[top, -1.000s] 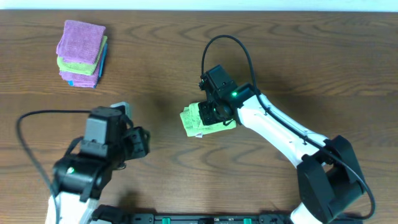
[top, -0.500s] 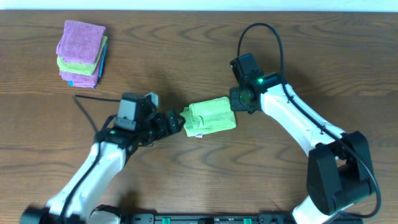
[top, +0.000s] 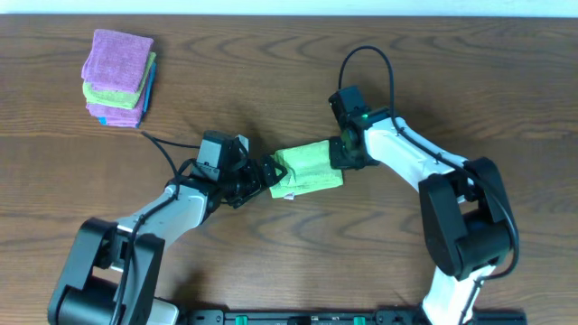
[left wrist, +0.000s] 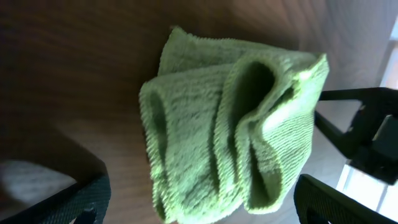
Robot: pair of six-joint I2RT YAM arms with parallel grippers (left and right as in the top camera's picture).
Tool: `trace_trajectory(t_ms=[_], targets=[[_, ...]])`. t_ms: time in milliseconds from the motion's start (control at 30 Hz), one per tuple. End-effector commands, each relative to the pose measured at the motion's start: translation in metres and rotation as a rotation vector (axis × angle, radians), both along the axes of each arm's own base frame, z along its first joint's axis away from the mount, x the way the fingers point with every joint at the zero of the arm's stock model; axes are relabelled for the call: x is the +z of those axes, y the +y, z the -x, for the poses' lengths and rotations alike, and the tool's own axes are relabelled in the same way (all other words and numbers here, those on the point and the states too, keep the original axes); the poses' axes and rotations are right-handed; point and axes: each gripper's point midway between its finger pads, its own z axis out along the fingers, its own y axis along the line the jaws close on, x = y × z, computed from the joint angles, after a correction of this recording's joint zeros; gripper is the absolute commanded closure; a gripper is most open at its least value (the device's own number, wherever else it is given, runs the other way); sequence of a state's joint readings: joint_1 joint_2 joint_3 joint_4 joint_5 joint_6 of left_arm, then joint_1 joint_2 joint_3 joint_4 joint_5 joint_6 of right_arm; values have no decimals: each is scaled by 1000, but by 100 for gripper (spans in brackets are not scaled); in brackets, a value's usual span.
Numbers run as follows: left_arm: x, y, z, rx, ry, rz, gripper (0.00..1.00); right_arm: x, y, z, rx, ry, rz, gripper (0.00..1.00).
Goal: Fold the cloth
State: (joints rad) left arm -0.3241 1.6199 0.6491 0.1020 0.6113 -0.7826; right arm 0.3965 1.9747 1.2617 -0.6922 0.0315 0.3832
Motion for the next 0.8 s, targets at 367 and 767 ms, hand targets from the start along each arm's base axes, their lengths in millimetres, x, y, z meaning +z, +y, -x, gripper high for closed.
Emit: trace_trajectory(t_ms=[367, 767], targets=[[-15, -18, 6, 3, 66, 30, 5, 0, 51, 17, 80, 47, -165, 99], [-20, -13, 6, 39, 91, 9, 94, 0, 51, 22, 76, 74, -186, 99]])
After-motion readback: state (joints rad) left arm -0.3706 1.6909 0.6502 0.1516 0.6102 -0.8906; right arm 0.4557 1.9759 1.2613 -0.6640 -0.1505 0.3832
